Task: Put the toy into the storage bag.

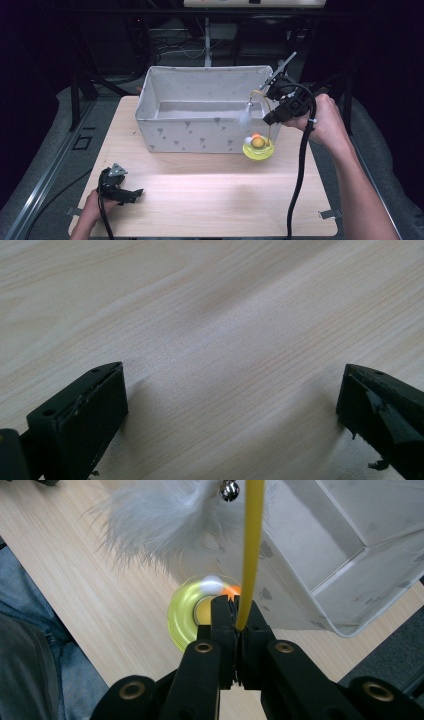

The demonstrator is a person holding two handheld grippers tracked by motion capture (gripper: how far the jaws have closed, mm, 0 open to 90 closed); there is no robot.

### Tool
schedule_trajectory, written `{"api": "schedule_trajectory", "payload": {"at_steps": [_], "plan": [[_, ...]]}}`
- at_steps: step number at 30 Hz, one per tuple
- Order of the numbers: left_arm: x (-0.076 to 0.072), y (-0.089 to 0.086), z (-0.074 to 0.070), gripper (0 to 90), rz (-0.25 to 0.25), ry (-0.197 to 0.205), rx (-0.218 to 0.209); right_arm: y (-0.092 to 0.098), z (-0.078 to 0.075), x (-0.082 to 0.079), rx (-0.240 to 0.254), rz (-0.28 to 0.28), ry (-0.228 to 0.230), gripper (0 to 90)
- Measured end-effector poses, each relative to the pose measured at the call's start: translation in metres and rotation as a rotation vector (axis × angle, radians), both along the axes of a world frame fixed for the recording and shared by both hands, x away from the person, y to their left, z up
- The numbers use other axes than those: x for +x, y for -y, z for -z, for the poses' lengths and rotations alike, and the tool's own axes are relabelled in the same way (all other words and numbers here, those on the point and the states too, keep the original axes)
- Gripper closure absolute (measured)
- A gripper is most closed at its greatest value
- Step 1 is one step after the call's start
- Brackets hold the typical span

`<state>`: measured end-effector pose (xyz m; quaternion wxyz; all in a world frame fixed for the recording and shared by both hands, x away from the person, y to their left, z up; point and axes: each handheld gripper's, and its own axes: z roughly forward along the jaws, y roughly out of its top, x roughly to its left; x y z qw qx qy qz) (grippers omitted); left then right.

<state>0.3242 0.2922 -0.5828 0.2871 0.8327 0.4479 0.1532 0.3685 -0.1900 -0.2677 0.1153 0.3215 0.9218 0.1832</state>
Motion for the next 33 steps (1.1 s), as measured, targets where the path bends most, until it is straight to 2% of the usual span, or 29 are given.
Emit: {"api": "schedule_trajectory", "payload": {"at_steps": [7, 21, 33], "plan": [[0.000, 0.000, 0.000, 0.0, 0.000, -0.001, -0.002, 0.003, -0.014, 0.000, 0.012, 0.004, 0.007, 88.4], [0.000, 0.000, 0.000, 0.0, 0.001, 0.000, 0.000, 0.006, -0.036, 0.003, 0.007, 0.014, 0.018, 88.4], [0.000, 0.000, 0.000, 0.0, 0.006, -0.006, -0.001, 0.007, -0.064, 0.007, 0.013, 0.031, 0.051, 88.5]]}}
